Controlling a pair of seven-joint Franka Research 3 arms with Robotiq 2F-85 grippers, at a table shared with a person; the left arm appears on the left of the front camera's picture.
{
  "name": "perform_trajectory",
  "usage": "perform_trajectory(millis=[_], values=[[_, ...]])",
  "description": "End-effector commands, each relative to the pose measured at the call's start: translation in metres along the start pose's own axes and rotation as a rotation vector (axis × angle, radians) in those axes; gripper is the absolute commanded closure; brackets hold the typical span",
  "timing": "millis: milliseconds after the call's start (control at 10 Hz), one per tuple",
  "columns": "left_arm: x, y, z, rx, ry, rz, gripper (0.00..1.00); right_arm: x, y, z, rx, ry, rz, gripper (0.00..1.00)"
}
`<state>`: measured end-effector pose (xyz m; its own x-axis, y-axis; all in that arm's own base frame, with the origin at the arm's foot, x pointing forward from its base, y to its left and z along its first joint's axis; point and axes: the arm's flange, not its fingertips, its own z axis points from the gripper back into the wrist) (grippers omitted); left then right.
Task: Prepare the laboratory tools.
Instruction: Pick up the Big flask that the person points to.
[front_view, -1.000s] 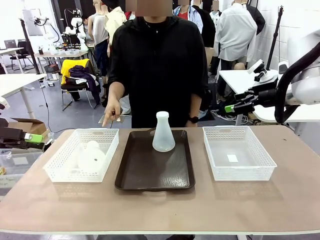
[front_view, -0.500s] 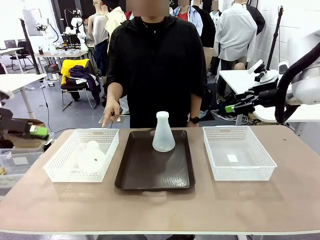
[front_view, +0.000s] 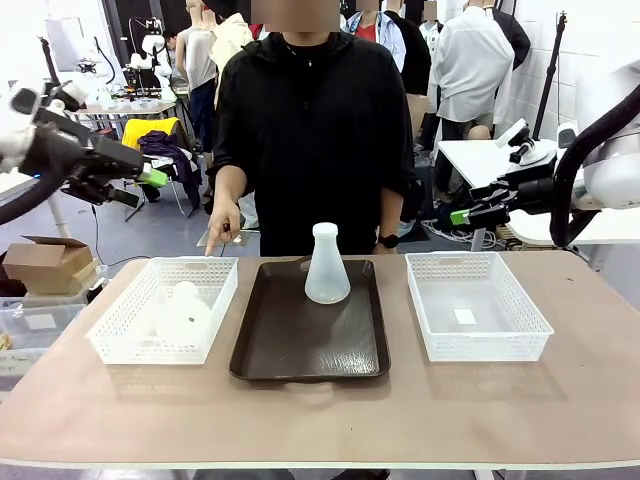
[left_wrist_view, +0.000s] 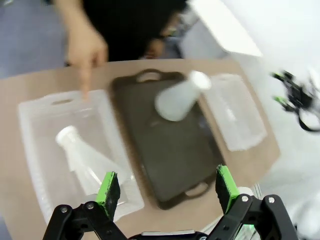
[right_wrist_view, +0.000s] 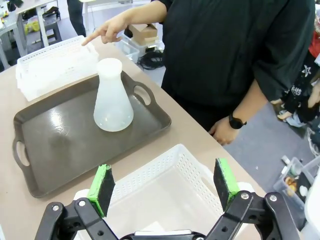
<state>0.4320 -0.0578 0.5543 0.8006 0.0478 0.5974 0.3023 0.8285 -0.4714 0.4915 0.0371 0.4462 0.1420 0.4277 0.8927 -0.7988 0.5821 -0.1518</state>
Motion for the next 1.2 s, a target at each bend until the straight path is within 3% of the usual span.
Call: perform_trajectory(millis=[0,300,500,800,1100], values=[[0.037,0.002,-0.024,0.213,0.129,0.280,0.00,0.000,0.001,0.000,0.000,0.005,-0.002,0.00],[0.068,0.009,-0.067,0.444,0.404,0.499,0.00,0.000,0.001,0.000,0.000,0.005,-0.002,0.00],[0.070,0.020,-0.101,0.549,0.511,0.564,0.00,0.000,0.001,0.000,0.000,0.005,-0.002,0.00],[0.057,0.054,-0.166,0.678,0.555,0.561,0.00,0.000,0.001,0.000,0.000,0.005,-0.002,0.00],[0.047,0.079,-0.194,0.760,0.546,0.584,0.00,0.000,0.001,0.000,0.000,0.005,-0.002,0.00]])
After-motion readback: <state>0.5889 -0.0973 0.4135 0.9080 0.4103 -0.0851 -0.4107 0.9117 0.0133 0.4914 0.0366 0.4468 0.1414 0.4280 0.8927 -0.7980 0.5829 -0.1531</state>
